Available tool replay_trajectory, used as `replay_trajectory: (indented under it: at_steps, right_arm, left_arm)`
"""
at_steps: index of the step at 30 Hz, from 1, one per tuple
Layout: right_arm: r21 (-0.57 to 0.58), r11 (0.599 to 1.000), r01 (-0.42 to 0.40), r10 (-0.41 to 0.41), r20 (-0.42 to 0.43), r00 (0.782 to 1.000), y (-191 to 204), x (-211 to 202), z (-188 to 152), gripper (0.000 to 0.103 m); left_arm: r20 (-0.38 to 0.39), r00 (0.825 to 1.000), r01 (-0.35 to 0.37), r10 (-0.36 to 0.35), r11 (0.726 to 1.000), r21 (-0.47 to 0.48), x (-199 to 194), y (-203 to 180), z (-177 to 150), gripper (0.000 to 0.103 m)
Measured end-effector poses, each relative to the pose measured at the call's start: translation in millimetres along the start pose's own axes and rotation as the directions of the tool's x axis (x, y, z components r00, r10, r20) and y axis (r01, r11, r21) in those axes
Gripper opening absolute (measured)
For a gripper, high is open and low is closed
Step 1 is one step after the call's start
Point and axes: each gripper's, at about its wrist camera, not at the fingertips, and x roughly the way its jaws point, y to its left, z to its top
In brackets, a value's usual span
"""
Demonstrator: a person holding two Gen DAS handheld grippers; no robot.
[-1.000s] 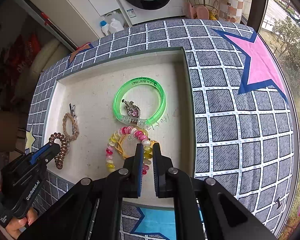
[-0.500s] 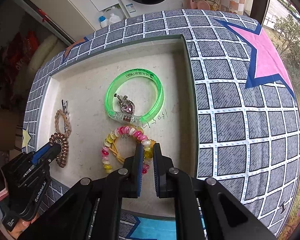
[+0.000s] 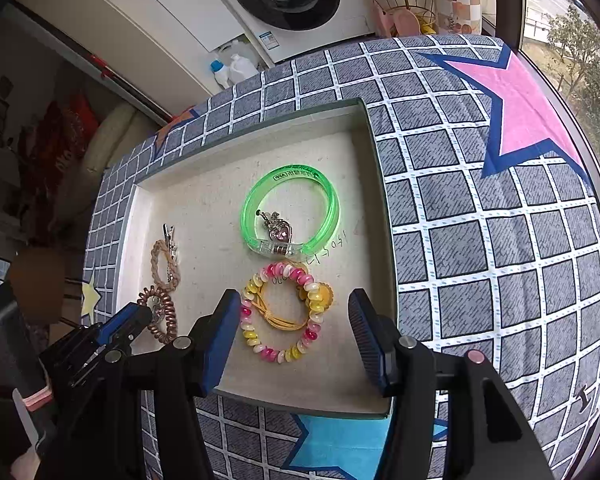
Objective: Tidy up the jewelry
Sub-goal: 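Open the left tool over the braided bracelet while the right tool releases the beaded bracelet, then withdraw both tools and move them toward the black claw clip and tan bow clip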
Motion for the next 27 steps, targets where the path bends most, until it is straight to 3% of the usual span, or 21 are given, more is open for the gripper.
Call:
replay_trajectory:
  at_steps: [6, 12, 16, 17, 18, 19, 21, 27]
  right_arm:
    - [-0.006, 1.0, -0.029, 0.029, 0.045, 0.999, 6, -25, -10, 0.072]
    - [-0.001, 0.999, -0.041, 0.041, 0.079, 0.996, 10, -50, -27, 0.073]
    - [0.004, 0.999, -0.039, 0.039, 0.092, 0.995, 14, -63, -43, 0.079]
    - [0.006, 0.999, -0.039, 0.038, 0.093, 0.995, 15, -66, -48, 0.081]
    - [0.008, 0.999, -0.037, 0.036, 0.095, 0.995, 16, -68, -53, 0.081]
    - [0.007, 0.999, -0.033, 0.032, 0.095, 0.995, 16, -71, -58, 0.081]
    - [0.003, 1.0, -0.022, 0.021, 0.096, 0.995, 17, -75, -69, 0.081]
    - [-0.026, 0.998, 0.05, -0.047, 0.107, 0.993, 24, -87, -101, 0.081]
  left_arm:
    - [0.028, 0.999, 0.027, -0.026, 1.0, -0.01, -21, 4, -6, 0.025]
    - [0.022, 0.998, 0.053, -0.053, 0.998, -0.019, -39, 10, -22, 0.025]
    - [0.02, 0.998, 0.062, -0.062, 0.998, -0.021, -52, 11, -38, 0.025]
    - [0.018, 0.998, 0.065, -0.065, 0.998, -0.025, -55, 11, -42, 0.038]
    - [0.015, 0.998, 0.065, -0.065, 0.997, -0.031, -58, 13, -47, 0.062]
    - [0.019, 0.999, 0.052, -0.051, 0.998, -0.047, -62, 14, -52, 0.103]
    - [0.071, 0.997, 0.033, -0.028, 0.997, -0.068, -77, 18, -63, 0.103]
    - [0.053, 0.998, 0.045, -0.041, 0.996, -0.079, -99, 23, -80, 0.103]
